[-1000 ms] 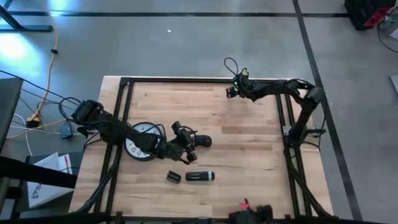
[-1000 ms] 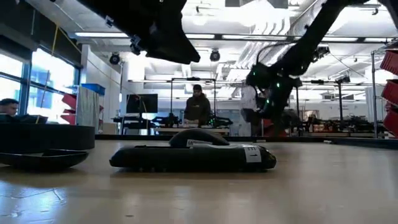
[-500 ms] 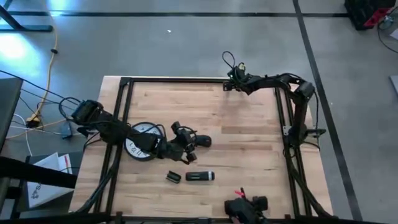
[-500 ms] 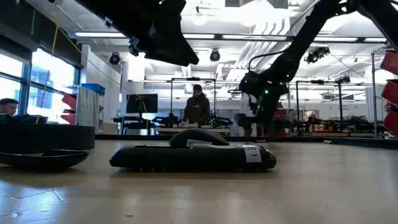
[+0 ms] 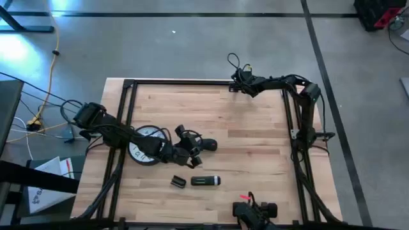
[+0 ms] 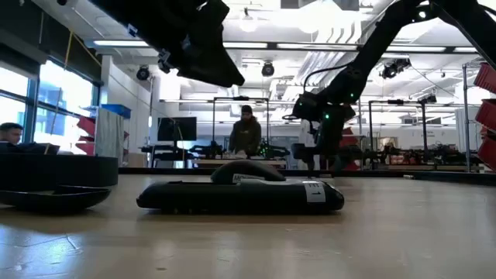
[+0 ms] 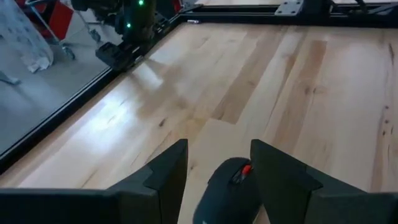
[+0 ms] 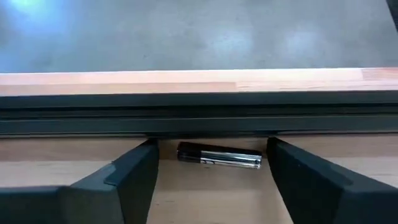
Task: Insert battery
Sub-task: Insert the left silver battery into the black remote
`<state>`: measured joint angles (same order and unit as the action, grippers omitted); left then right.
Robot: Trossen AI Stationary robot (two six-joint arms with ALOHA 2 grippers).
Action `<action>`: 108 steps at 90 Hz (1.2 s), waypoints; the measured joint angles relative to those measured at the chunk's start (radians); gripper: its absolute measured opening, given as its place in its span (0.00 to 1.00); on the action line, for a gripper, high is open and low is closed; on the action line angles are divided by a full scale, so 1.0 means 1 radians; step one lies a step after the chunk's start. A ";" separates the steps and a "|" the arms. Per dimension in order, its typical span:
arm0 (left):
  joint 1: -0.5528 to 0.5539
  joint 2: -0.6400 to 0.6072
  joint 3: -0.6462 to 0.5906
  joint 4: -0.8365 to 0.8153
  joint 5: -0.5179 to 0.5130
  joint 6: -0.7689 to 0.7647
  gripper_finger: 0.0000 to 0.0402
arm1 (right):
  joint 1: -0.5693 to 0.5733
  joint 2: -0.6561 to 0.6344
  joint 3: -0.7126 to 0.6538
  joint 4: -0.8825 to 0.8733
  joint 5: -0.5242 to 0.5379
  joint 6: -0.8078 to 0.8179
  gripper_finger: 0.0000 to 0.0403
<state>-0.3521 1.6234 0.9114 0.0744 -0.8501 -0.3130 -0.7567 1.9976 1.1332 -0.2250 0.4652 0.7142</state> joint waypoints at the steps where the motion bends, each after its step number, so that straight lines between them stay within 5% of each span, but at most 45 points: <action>1: 0.000 0.000 0.000 0.000 0.000 0.000 0.39 | 0.000 0.000 0.000 -0.001 0.001 0.002 0.63; 46: 0.000 0.000 0.000 -0.001 0.003 -0.002 0.39 | -0.001 0.000 0.000 -0.014 0.016 0.007 0.44; 108: -0.039 0.000 0.000 -0.003 0.000 0.064 0.39 | 0.136 -0.041 -0.004 -0.192 0.053 0.065 0.42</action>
<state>-0.3912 1.6234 0.9115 0.0719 -0.8505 -0.2493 -0.6210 1.9563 1.1292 -0.4165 0.5179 0.7791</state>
